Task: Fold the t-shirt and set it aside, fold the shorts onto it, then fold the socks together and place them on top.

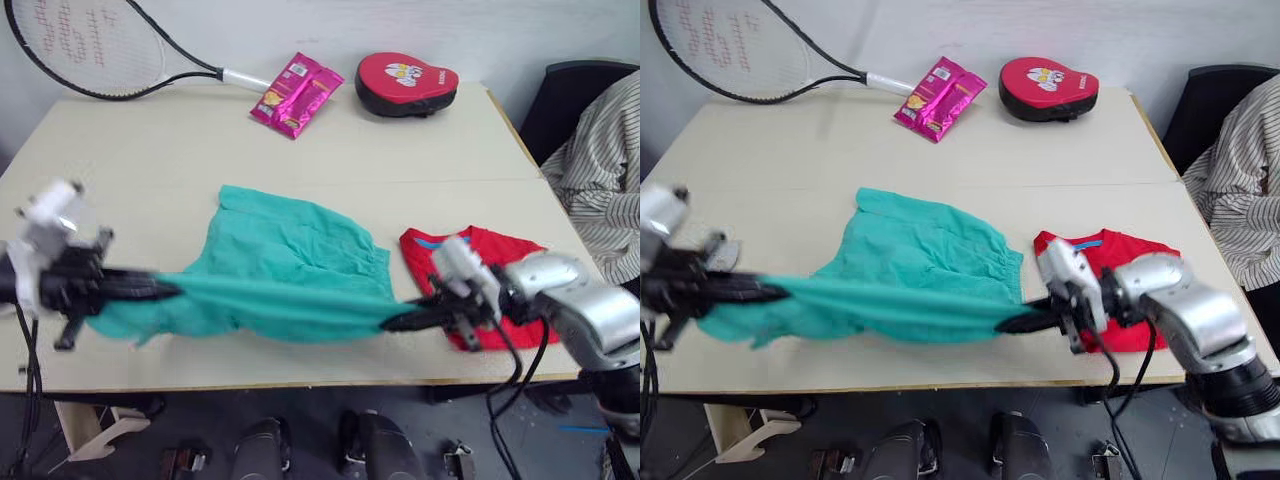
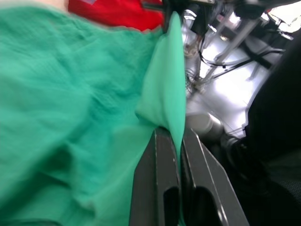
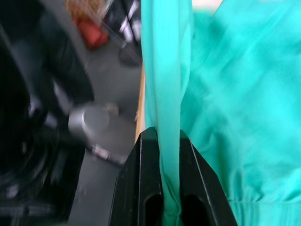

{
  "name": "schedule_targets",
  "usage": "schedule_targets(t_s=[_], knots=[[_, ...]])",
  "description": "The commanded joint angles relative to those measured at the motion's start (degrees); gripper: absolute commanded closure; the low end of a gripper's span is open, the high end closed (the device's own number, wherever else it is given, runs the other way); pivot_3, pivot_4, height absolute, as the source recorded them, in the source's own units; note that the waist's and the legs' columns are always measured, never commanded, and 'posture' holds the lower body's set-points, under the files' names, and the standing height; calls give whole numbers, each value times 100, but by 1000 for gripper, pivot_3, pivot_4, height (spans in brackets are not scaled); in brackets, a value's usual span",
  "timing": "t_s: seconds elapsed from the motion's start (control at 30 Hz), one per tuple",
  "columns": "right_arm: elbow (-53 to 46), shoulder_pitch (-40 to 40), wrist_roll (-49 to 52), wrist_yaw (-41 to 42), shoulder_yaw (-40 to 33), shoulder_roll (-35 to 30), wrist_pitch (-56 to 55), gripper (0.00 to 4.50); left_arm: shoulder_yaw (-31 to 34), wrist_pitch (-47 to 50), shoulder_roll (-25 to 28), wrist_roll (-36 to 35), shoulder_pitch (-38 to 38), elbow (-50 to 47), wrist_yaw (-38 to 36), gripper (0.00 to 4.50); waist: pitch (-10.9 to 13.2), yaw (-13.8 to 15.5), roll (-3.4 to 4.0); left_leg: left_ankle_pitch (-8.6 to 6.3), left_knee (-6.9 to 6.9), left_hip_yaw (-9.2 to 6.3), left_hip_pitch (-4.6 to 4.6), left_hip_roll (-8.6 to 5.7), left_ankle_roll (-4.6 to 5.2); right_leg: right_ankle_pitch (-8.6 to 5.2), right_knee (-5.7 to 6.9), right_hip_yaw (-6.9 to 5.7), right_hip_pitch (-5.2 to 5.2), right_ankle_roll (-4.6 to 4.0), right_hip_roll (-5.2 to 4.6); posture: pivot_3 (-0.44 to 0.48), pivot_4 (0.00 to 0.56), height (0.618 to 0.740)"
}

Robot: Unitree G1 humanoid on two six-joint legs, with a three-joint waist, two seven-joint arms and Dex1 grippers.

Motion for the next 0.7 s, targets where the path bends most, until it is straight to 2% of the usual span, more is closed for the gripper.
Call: schedule_targets(t_s=[0.03,0.07,0.13,0.2,0.3,0.37,0.47,0.53,0.7], knots=[[62,-321,262,-455,-502,135,156,4500,-396,-332,205,320,-819,695,-233,4488,0,-3,1,4,-4,4,4,0,9,0,-2,1,0,0,2,0,150,740],[134,-406,258,-589,-554,204,168,4500,-527,-426,200,418,-1022,829,-257,4488,0,1,1,3,-3,5,6,0,8,-3,0,1,2,1,4,0,150,740],[574,-796,33,-974,-532,414,171,4500,-1107,-1594,-267,1346,-2072,1732,109,4488,1,21,3,3,-5,12,2,4,5,-4,0,3,-5,0,12,0,150,740],[1101,-1145,-370,-1304,-305,557,192,4500,-1715,-2528,-615,2131,-2902,2601,0,4488,3,33,0,10,9,15,-5,5,9,-3,12,2,-8,1,21,0,150,740],[1761,-1438,-867,-1584,102,747,242,4500,-2349,-3763,-1162,3033,-3858,3950,-53,4488,0,36,-5,32,31,24,-8,2,-13,4,26,6,-10,9,20,0,150,740],[2100,-1557,-761,-1871,9,1100,506,4500,-2611,-4514,-1535,3469,-4381,4835,-19,4488,-3,27,-13,28,32,33,-8,-1,-1,7,26,16,-12,13,15,0,150,740],[2523,-1690,-912,-2341,-105,1515,501,4500,-2812,-5369,-2038,3999,-4993,5995,366,4488,-3,-5,-16,26,41,65,-19,-1,7,9,42,42,-41,18,14,0,150,740],[2680,-1724,-1101,-2455,-27,1640,366,4500,-2913,-5772,-2377,4353,-5286,6645,895,4488,-2,-14,-17,29,60,88,-48,1,11,8,65,60,-80,22,14,0,150,740],[2969,-1773,-1627,-2994,114,1944,182,4500,-2988,-6505,-2959,4983,-5465,7680,2084,4488,-1,-118,-18,26,84,96,-64,5,17,12,73,68,-95,31,14,0,150,740]])
